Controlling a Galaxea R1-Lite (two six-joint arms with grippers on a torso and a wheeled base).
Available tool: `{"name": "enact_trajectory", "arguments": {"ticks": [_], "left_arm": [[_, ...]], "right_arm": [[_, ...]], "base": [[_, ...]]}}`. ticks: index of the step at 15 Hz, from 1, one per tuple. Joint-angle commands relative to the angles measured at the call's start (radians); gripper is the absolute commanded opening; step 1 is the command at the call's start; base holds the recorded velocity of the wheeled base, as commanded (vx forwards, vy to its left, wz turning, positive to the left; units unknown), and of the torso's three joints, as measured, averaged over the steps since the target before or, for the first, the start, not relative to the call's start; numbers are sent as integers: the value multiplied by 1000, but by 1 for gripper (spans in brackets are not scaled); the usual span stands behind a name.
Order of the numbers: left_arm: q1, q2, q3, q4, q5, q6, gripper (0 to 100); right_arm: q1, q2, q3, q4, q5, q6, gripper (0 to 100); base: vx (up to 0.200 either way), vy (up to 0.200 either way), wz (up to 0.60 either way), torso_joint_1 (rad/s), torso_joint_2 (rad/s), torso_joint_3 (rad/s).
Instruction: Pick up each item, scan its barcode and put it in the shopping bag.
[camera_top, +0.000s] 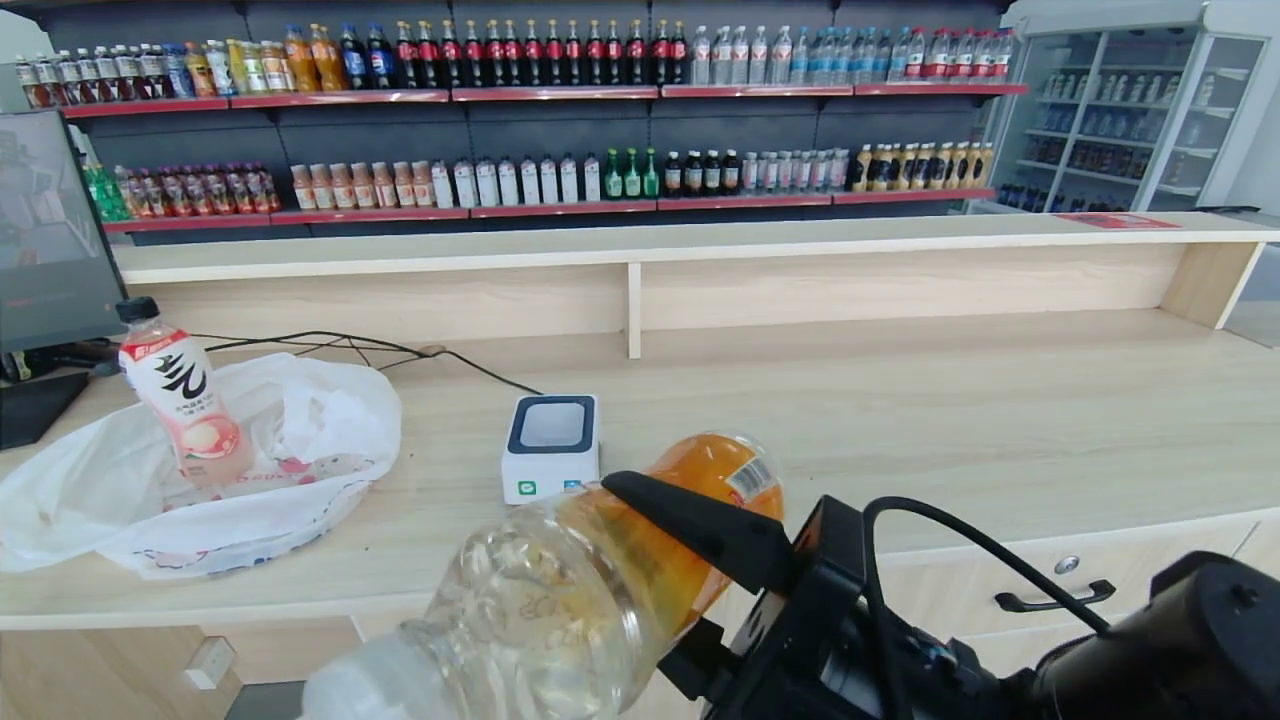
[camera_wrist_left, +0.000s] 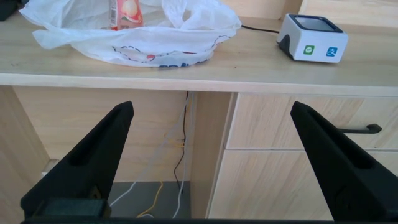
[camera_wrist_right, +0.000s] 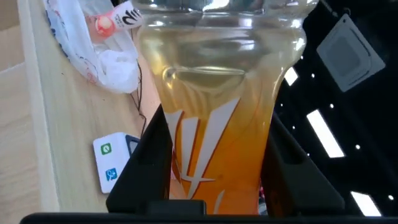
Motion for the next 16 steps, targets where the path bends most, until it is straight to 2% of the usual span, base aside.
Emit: {"name": "enact_trajectory", "arguments": {"ticks": [1,2,3,5,16], "left_arm": [[0,0,0,-1,0,-1,100],[0,0,0,-1,0,-1,100],[0,0,0,-1,0,-1,100],[0,0,0,-1,0,1,100],[0,0,0,-1,0,1,100]], "right_arm": [[7,-53,54,-3,3,-70,0],[7,-53,63,-3,6,-88,0],[5,-57,46,-3,76,-119,0],[-7,-62,35,-3,136,-131,0],[-2,-117,4,-3,153,-335,0]], "base": [[0,0,0,0,0,0],[0,0,0,0,0,0],[0,0,0,0,0,0],[0,0,0,0,0,0],[0,0,0,0,0,0]]}}
